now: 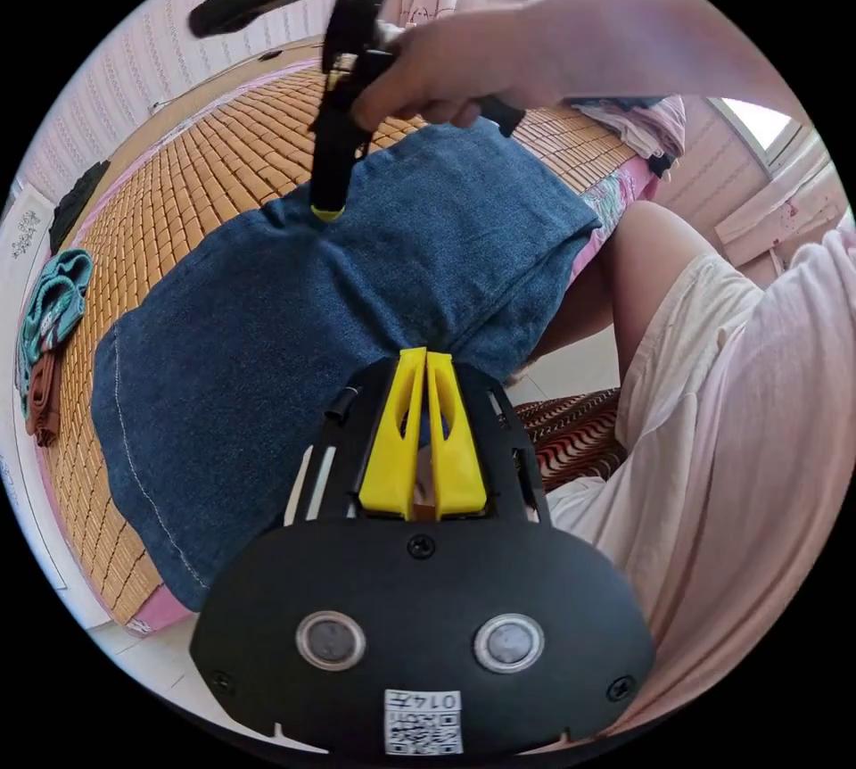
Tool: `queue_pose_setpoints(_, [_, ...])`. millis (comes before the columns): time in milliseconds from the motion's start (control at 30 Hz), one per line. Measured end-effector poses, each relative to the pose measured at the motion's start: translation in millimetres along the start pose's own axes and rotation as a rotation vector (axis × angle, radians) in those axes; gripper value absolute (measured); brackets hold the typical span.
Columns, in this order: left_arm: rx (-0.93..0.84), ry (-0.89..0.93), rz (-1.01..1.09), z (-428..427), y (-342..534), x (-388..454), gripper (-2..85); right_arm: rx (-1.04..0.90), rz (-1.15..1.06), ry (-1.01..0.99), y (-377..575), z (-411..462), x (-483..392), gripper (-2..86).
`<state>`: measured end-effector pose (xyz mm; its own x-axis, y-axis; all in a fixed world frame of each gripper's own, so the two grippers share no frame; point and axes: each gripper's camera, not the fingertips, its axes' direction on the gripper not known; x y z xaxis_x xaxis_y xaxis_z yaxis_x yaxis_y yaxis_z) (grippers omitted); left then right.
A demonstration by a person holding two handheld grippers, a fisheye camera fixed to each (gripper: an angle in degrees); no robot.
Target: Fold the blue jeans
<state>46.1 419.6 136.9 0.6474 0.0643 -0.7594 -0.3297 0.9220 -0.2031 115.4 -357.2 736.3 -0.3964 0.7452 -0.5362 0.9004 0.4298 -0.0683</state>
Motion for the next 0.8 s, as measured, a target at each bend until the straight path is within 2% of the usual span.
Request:
queue_pose_setpoints(67, [0.071,-0.003,0.007,-11,4,4,-0.8,0.136,0.126,-0.055,69,-19,31,-0.3])
queue_pose_setpoints(233, [0.218,0.11,-0.01,-26,5,15,1.5,0.152,0.338,-0.174,207,-27,85,0.9])
queue_pose_setpoints(300, [0.225,0.126,0.037,-26,1,24,4.4,0.122,0.416,-0.194,249,-24,99,2.5])
queue_pose_setpoints(367, [0.217,0.116,0.103,-25,-4,37,6.2,0.093,0.51,-0.254,294,-16,113,8.6])
queue_pose_setpoints(467, [0.184,0.106,0.187,-21,-14,54,10.4,0.095,0.581,-0.369,334,-4,125,11.1])
queue_pose_setpoints(533, [0.159,0.098,0.245,-18,-20,66,11.9,0.096,0.611,-0.444,350,1,131,10.4])
queue_pose_setpoints(633, [0.138,0.099,0.304,-17,-27,78,13.5,0.117,0.622,-0.412,372,-12,137,6.1])
queue_pose_setpoints(800, [0.169,0.107,0.365,-22,-39,94,14.8,0.31,0.51,-0.531,404,-63,137,2.6])
